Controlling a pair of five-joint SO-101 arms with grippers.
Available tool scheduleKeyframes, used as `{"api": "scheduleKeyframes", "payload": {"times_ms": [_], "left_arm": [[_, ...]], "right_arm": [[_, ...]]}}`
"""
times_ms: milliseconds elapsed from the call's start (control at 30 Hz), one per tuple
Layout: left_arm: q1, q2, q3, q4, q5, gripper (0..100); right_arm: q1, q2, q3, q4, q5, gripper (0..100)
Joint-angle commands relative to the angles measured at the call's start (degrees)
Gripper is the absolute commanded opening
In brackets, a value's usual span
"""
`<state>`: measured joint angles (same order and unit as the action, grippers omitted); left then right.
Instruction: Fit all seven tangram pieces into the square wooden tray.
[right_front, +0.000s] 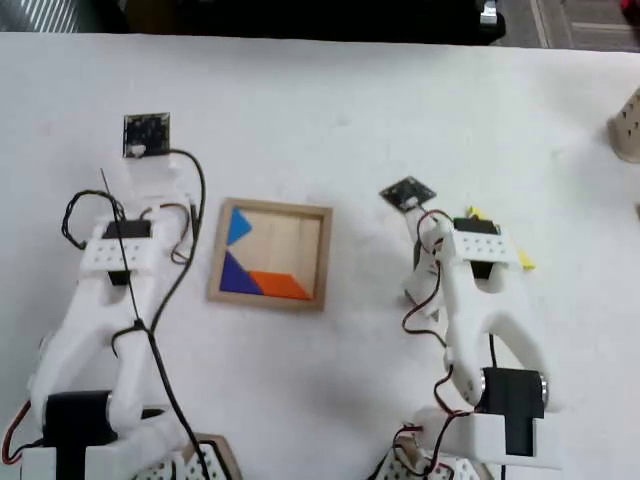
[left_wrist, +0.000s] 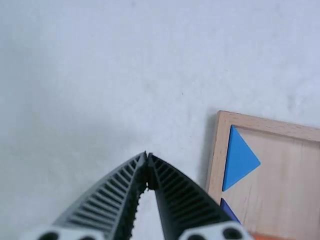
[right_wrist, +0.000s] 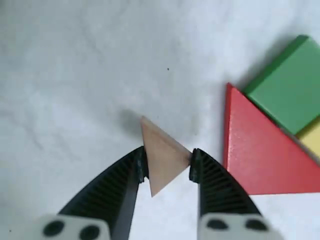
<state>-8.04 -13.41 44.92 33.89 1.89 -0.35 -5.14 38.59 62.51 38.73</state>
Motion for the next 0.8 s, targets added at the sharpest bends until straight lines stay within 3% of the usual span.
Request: {"api": "scheduleKeyframes", "payload": {"times_ms": [0, 367, 667, 767], "left_arm": [[0.4, -0.2, -1.8, -1.5, -0.4, 2], [-1.3, -0.3, -2.1, -1.6, -0.2, 2], [-3.1, -0.3, -1.9, -4.4, 0.1, 2], [-3.1, -0.2, -1.9, -4.4, 0.1, 2]], "right_arm": [[-1.8, -0.3, -4.0, 3.1, -1.1, 8.0], [-12.9, -0.3, -9.9, 4.1, -10.8, 8.0], [-24.9, 0.3, -21.5, 6.1, -11.2, 8.4], [-30.3, 0.5, -22.2, 2.2, -11.1, 8.4]]}}
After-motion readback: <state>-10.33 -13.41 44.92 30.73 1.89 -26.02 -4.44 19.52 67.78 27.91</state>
